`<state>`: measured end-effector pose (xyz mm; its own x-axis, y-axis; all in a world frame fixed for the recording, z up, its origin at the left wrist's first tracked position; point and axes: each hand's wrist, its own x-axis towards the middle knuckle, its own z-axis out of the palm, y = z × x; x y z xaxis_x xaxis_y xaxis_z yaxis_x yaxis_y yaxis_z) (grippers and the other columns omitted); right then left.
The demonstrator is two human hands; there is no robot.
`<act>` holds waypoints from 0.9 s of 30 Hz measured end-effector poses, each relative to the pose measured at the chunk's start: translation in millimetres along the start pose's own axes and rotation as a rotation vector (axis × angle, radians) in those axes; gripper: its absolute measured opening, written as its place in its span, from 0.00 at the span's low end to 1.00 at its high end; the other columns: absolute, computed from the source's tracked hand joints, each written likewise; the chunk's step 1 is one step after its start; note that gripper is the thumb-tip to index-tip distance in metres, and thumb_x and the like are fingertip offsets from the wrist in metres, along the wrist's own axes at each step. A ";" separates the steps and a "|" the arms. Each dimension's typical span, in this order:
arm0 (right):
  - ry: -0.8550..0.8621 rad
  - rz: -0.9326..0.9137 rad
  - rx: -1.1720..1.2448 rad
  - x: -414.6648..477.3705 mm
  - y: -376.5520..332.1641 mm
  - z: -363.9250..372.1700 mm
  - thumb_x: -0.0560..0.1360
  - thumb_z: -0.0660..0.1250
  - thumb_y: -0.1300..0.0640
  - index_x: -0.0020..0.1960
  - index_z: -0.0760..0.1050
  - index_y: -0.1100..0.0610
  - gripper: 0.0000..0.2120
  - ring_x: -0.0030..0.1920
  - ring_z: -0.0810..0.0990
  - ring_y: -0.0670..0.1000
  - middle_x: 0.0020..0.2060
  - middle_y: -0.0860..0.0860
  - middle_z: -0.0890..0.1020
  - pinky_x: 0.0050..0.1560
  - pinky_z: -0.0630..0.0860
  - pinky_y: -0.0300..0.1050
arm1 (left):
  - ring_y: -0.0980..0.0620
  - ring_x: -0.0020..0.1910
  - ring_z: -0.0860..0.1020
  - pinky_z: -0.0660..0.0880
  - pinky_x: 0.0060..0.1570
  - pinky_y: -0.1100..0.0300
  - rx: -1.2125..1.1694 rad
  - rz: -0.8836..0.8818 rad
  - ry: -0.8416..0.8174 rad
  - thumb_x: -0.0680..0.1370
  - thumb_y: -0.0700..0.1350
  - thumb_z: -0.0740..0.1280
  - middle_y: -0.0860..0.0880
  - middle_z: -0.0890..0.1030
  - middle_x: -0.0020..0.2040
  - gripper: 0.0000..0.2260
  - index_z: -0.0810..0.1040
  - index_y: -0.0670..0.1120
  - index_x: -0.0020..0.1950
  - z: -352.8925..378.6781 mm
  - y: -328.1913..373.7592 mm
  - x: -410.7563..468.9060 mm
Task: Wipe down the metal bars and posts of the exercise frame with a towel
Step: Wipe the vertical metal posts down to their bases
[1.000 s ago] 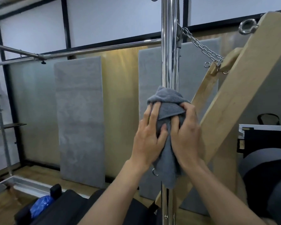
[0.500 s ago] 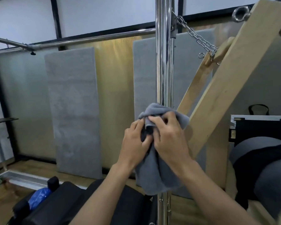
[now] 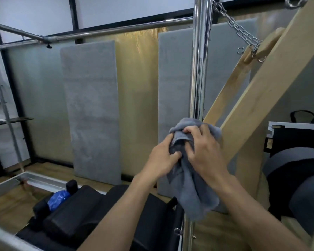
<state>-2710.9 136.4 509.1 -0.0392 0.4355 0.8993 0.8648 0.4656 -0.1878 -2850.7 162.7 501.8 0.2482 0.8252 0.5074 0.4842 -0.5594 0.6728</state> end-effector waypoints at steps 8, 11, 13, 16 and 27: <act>-0.061 0.191 0.131 -56.3 11.1 1.7 0.77 0.65 0.61 0.61 0.70 0.52 0.14 0.57 0.73 0.50 0.56 0.51 0.75 0.51 0.71 0.41 | 0.53 0.57 0.73 0.68 0.55 0.63 -0.097 -0.059 0.051 0.77 0.41 0.64 0.49 0.70 0.61 0.35 0.52 0.60 0.78 29.8 -8.4 -34.0; -0.155 0.142 0.055 -44.6 6.0 -1.3 0.77 0.63 0.61 0.62 0.68 0.53 0.15 0.55 0.75 0.55 0.57 0.53 0.74 0.46 0.70 0.42 | 0.50 0.57 0.76 0.73 0.55 0.59 -0.049 -0.065 0.002 0.77 0.40 0.63 0.47 0.75 0.63 0.36 0.48 0.61 0.79 19.0 -12.1 -34.6; -0.089 0.065 -0.049 -17.2 -1.3 -2.8 0.77 0.63 0.62 0.64 0.69 0.56 0.16 0.53 0.75 0.58 0.55 0.57 0.73 0.44 0.71 0.45 | 0.47 0.60 0.75 0.72 0.57 0.57 -0.046 -0.048 0.052 0.77 0.40 0.63 0.46 0.76 0.66 0.34 0.53 0.57 0.79 11.4 -2.7 -22.4; 0.019 0.095 -0.015 -12.0 0.1 -0.5 0.78 0.62 0.63 0.65 0.70 0.58 0.15 0.55 0.72 0.55 0.55 0.58 0.73 0.50 0.68 0.39 | 0.48 0.61 0.73 0.71 0.59 0.57 -0.057 -0.004 0.146 0.76 0.41 0.64 0.45 0.74 0.64 0.33 0.57 0.57 0.78 17.0 2.0 -19.3; -0.060 0.306 -0.046 -77.1 -12.3 15.0 0.75 0.66 0.59 0.66 0.63 0.57 0.22 0.61 0.72 0.58 0.61 0.57 0.72 0.56 0.72 0.49 | 0.45 0.59 0.71 0.72 0.59 0.49 0.048 0.075 0.062 0.76 0.38 0.63 0.46 0.71 0.63 0.30 0.61 0.53 0.76 43.7 -37.1 -52.1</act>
<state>-2726.0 108.6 436.2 0.1983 0.5951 0.7788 0.8627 0.2710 -0.4269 -2844.9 143.9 426.9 0.2336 0.7737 0.5889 0.5058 -0.6139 0.6060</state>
